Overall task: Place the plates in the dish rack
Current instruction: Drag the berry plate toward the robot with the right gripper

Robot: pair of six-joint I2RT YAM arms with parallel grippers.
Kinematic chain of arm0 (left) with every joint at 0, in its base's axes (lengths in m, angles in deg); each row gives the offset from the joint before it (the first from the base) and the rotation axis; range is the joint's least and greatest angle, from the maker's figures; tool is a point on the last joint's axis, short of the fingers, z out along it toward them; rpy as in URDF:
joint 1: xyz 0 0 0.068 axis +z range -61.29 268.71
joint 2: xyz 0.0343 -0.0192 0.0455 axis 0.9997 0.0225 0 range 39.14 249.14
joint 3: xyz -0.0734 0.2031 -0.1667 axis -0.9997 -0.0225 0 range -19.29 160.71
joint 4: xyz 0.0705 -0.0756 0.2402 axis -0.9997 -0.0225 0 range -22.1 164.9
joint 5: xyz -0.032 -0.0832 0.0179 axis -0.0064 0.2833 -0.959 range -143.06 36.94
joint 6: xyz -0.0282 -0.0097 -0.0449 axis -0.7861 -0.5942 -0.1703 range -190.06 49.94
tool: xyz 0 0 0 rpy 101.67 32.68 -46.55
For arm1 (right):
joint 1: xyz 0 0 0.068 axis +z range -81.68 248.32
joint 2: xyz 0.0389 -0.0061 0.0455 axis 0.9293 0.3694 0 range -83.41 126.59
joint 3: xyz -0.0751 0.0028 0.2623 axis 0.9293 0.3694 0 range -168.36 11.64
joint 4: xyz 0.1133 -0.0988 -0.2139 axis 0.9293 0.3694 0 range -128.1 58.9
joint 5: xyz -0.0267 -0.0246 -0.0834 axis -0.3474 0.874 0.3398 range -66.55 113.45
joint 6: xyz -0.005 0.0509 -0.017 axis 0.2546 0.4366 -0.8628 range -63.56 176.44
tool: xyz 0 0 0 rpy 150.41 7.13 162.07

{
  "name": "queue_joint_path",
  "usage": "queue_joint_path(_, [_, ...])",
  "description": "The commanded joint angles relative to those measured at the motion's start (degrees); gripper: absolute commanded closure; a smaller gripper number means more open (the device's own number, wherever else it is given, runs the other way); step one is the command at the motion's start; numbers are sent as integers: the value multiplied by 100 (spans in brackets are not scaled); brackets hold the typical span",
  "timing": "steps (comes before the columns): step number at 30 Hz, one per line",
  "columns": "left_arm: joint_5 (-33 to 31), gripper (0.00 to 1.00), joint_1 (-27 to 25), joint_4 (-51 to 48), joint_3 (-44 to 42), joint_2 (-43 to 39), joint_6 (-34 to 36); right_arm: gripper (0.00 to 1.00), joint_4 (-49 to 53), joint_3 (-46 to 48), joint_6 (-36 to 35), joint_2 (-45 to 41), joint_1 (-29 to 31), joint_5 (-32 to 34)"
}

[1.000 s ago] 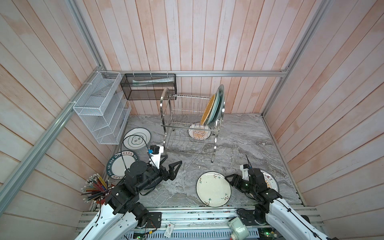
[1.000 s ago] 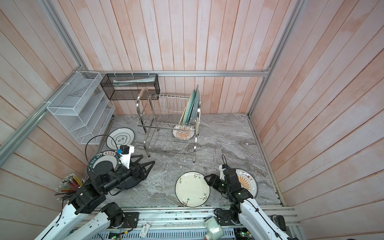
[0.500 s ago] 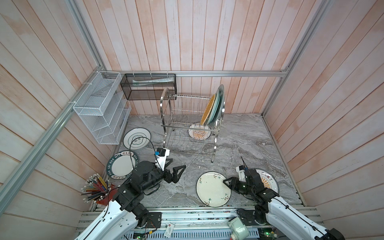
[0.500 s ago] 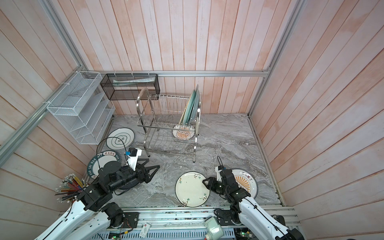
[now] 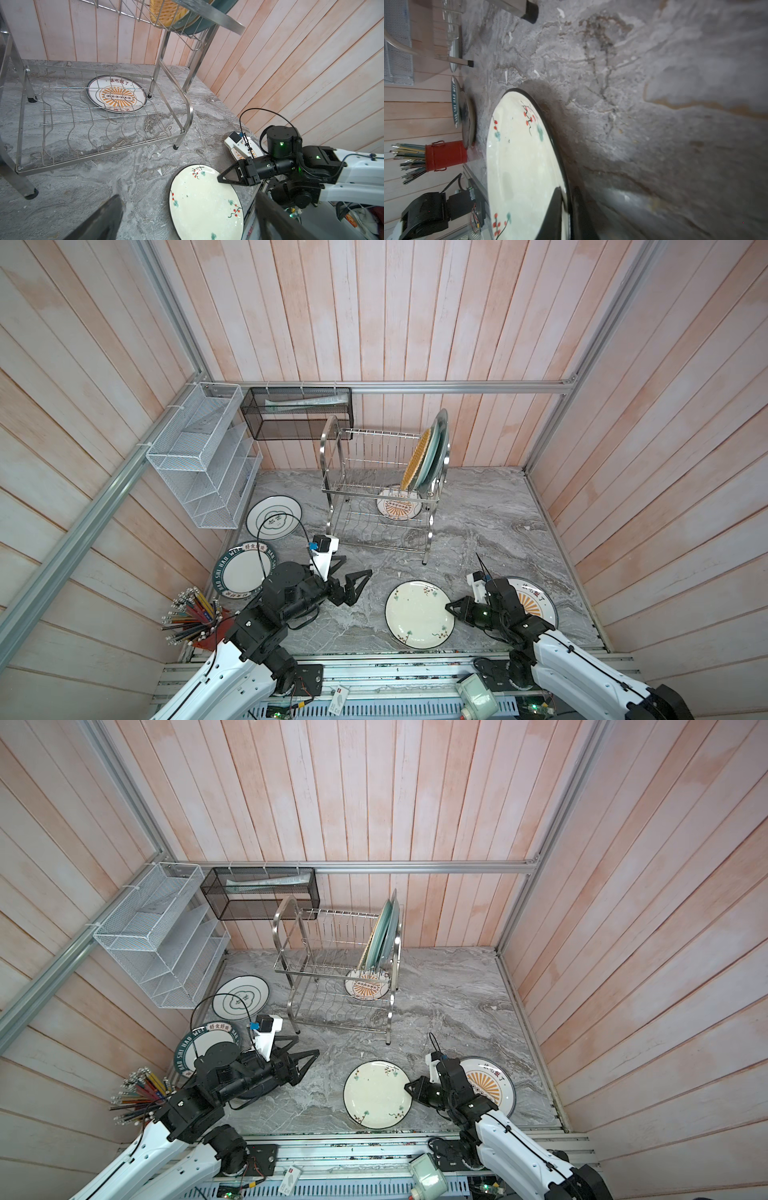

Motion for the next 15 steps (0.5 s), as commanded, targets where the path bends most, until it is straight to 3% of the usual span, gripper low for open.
queue_joint_path(1, [72, 0, 29, 83, 1, -43, 39, 97, -259, 39, 91, 344, 144, 237])
queue_joint_path(15, [-31, 0, 46, 31, 11, -66, 57, 100, -1904, -411, 746, 1831, 1043, 925])
